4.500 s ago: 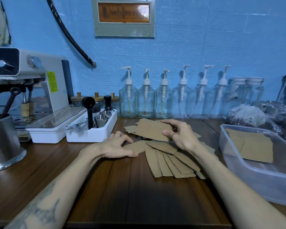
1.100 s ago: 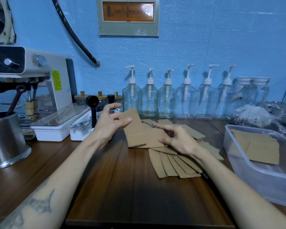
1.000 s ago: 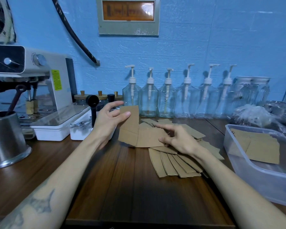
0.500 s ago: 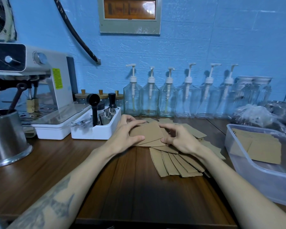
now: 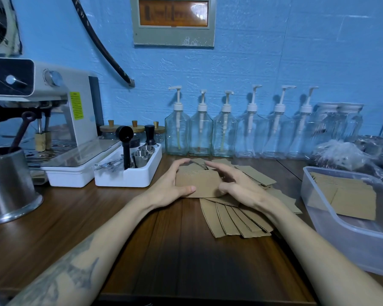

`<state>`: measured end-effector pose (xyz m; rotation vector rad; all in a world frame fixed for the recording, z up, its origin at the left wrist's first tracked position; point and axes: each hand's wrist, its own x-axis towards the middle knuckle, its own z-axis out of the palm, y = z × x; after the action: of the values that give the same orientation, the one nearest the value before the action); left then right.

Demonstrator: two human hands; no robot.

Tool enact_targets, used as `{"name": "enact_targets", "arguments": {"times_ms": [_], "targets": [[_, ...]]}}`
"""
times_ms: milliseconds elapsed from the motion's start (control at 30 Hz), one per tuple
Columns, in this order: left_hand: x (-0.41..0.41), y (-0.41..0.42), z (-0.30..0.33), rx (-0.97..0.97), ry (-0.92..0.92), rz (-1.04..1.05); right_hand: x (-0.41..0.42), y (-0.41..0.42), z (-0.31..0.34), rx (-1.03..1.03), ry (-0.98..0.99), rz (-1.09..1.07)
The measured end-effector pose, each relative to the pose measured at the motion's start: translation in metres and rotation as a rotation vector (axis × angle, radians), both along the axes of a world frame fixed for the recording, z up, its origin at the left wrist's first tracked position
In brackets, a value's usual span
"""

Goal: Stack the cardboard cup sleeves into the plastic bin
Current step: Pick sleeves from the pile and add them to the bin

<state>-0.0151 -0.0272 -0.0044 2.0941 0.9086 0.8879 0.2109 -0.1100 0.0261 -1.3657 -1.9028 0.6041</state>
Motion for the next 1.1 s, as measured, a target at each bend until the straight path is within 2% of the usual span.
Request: {"name": "enact_targets", "arguments": {"times_ms": [233,333,500,1100], "targets": [[0.008,-0.006,0.001,-0.101,-0.084,0.009,-0.002,0.010,-0.011,0.070,-0.148,-0.049],[0.010,-0.009,0.004,-0.070,-0.049,0.030,-0.005,0.013,-0.012,0.087,-0.188,-0.071],[0.006,-0.009,0.005,-0.002,0.042,0.017,-0.006,0.016,-0.012,0.105,-0.145,-0.088],[0.004,-0.003,0.002,0.042,-0.048,0.041,-0.010,0.015,-0.003,0.081,-0.051,-0.184]]}}
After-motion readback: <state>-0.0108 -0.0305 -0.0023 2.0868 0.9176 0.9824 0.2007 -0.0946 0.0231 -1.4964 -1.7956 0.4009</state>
